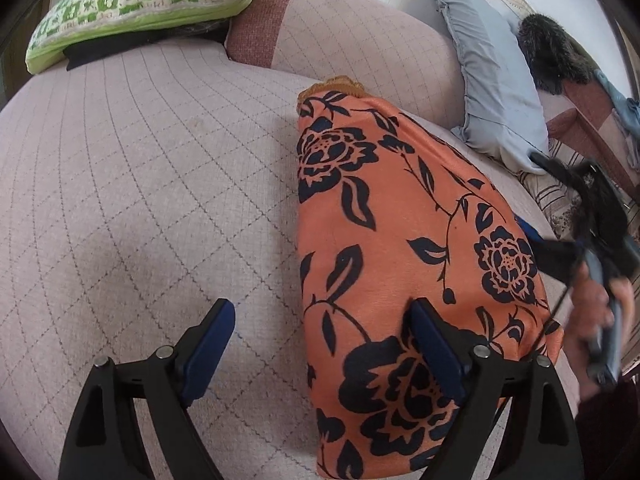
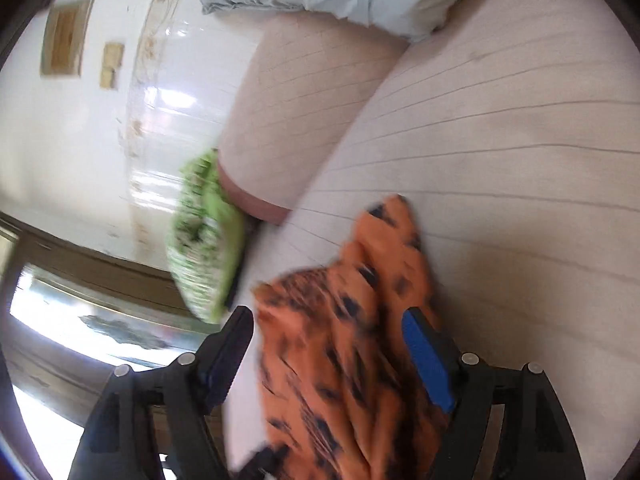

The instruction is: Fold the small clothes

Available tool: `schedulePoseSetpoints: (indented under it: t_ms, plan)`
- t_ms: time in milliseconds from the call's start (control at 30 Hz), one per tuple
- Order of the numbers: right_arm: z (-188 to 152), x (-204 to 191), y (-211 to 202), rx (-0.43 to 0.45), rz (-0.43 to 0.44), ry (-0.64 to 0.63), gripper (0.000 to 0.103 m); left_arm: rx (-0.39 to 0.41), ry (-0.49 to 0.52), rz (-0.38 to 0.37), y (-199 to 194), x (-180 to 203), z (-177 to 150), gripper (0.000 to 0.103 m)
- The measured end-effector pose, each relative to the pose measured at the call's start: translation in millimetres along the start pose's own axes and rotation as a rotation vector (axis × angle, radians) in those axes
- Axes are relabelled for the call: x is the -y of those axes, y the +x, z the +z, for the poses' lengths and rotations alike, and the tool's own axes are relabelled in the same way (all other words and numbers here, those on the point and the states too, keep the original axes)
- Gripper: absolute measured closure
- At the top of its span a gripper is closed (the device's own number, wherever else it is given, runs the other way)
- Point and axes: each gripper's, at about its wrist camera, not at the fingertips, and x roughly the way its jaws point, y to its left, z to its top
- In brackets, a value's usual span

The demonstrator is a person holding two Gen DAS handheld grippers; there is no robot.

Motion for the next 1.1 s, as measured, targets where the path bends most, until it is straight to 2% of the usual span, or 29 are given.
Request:
schedulePoseSetpoints:
  t_ms: [133,167,233,267,333,400,500,567,600,667,733,800,833,867,900,1000,1033,1100]
  plan:
    - [12.1,3.2,47.3,-0.121,-0.080,0.000,0.025,-0.005,0.015,-0.010,0.6,-0.8,1.4,0.012]
    - [10.9,6.3,53.2,-0.135,-0.097,0.004,0.026,-0.001,0.031,0.000,0.6,1.4,2.0,0.012]
    - [9.9,4.6,59.2,-0.137,-0.141,-0.026,0.033,0.003,0.052,0.012,0.7,4.8,3.4,0.012]
    - [7.6,-6.0,60.4,-0.151,-0.137,-0.065,0.039,0.004,0.054,0.013,0.9,6.1,3.8,0.012]
    - [-0.4,-25.4,63.6,-0.192,-0.107,-0.123,0.076,-0.001,0.046,0.013,1.5,6.6,3.8,0.012]
    - [-11.0,-62.2,58.6,-0.144,-0.165,-0.252,0.082,0.000,0.040,0.014,0.6,6.1,3.1,0.012]
    - [-25.2,-105.0,36.7,-0.033,-0.147,-0.391,0.085,0.012,0.033,0.008,-3.6,6.5,2.3,0.012]
    - [-35.9,-129.3,23.3,0.090,-0.228,-0.554,0.086,0.020,0.041,0.007,-6.0,9.4,1.9,0.012]
    - [-38.7,-134.1,21.1,0.123,-0.258,-0.604,0.086,0.021,0.048,0.011,-5.9,11.2,1.3,0.012]
    - [-42.0,-128.6,24.6,0.193,-0.400,-0.674,0.086,0.017,0.068,0.022,-3.8,15.3,-0.2,0.012]
    - [-30.2,-98.0,39.3,0.186,-0.569,-0.622,0.086,0.000,0.073,0.016,0.2,16.4,-1.1,0.012]
    - [-9.5,-49.7,45.6,0.112,-0.662,-0.409,0.081,-0.017,0.064,0.009,3.6,15.3,-1.5,0.012]
    - [-3.0,-35.9,41.0,0.106,-0.664,-0.308,0.081,-0.017,0.059,0.001,3.3,14.3,-1.1,0.012]
    - [3.4,-26.2,30.2,0.125,-0.618,-0.209,0.081,-0.022,0.056,-0.006,3.1,13.4,0.0,0.012]
    - [7.8,-25.0,18.4,0.163,-0.581,-0.164,0.081,-0.027,0.053,-0.009,3.1,12.6,0.8,0.012]
    - [9.5,-45.7,-10.8,0.266,-0.511,-0.204,0.080,-0.034,0.043,-0.017,2.9,11.3,2.8,0.012]
    - [6.9,-51.6,-16.4,0.259,-0.474,-0.234,0.080,-0.034,0.043,-0.016,2.2,11.1,3.1,0.012]
    - [-5.7,-67.7,-8.0,0.169,-0.390,-0.283,0.080,-0.029,0.049,-0.013,-0.9,11.5,4.0,0.012]
